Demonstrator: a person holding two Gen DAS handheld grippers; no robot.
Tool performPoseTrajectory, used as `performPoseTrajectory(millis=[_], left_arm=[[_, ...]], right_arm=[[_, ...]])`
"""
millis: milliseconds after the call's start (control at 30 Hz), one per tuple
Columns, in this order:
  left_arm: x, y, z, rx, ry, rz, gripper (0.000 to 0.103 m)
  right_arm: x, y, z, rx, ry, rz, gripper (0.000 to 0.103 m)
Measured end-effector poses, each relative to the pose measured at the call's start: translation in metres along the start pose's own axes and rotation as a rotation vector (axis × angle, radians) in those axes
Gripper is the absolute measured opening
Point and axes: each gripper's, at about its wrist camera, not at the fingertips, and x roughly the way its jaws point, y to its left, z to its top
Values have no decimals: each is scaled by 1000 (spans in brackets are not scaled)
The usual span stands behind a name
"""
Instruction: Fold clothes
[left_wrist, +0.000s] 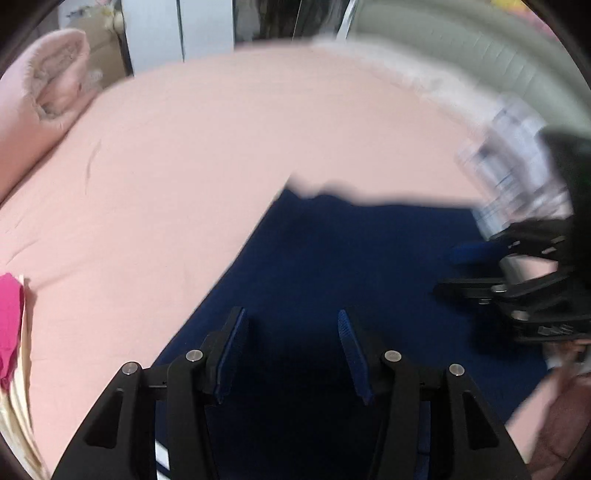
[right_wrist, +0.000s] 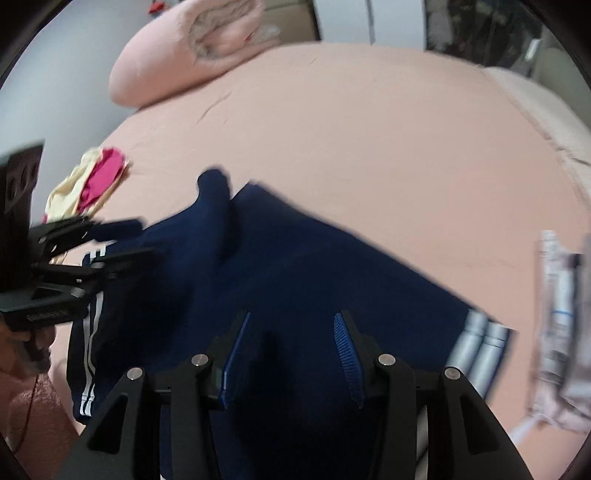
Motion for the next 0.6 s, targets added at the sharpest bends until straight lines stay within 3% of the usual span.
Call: performPoseTrajectory(millis=[200,233,300,400,600], left_arm=[[-21,40,-11,-132,-22,78,48],[-32,37,-16,-144,-46,19,48],[-38,30,-29,-129,-26,1,49],[-46,18,-48,-108,4,-27,49],[-62,-4,-86,-64,64,-84,49]], right_arm=[[-29,-8,-17,70,-31,14,46],[-40,-11,-22,78,-40,-5,46],[-56,-17,-35,101,-15,-30,46],[-63,-12,-56,122,40,15,46],[-56,21,-102,45,45,39,46]])
